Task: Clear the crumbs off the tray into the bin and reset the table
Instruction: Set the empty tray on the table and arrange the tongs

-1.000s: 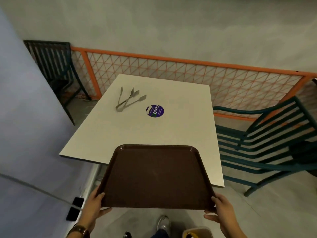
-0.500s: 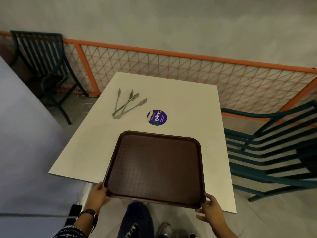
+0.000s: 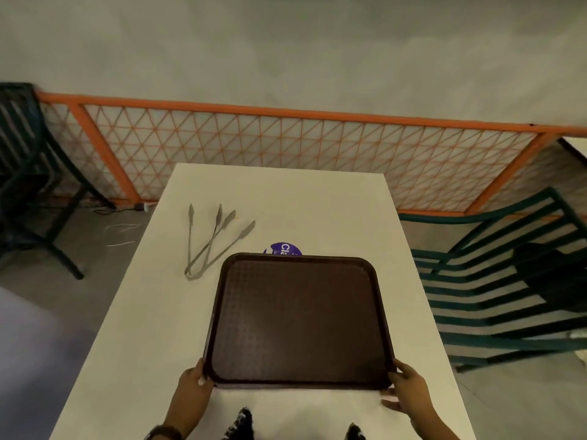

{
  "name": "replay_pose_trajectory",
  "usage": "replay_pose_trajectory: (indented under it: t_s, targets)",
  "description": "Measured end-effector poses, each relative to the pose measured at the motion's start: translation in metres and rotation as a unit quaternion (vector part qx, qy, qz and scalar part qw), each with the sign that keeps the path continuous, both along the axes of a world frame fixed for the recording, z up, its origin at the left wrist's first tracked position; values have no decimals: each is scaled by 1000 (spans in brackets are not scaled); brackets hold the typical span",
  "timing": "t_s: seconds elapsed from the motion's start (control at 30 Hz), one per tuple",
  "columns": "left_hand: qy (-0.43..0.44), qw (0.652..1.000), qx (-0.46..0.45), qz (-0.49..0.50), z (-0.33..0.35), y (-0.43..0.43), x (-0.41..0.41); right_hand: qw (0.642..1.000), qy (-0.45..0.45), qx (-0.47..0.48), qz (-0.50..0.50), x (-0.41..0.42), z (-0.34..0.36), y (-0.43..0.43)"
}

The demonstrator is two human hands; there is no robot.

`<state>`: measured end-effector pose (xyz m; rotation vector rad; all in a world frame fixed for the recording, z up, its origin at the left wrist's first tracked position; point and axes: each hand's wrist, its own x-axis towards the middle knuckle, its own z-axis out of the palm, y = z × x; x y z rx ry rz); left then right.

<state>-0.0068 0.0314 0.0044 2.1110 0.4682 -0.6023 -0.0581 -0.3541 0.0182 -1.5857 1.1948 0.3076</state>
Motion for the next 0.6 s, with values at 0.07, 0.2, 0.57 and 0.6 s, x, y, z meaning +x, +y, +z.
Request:
replay_pose_trajectory:
  t_s: [0.07, 0.2, 0.57, 0.6]
  targets:
    - [-8, 1000, -2, -30, 3, -1, 22, 1000, 3, -5, -12, 17, 1, -2]
    - [-29, 996, -14, -89, 7, -10, 55, 1000, -2, -16, -23, 50, 7, -7]
    - [-65, 996, -10, -66, -10, -40, 136, 1000, -23, -15, -15, 136, 3, -33]
    - [-62, 996, -5, -64, -13, -42, 142, 1000, -21, -16, -13, 143, 3, -35]
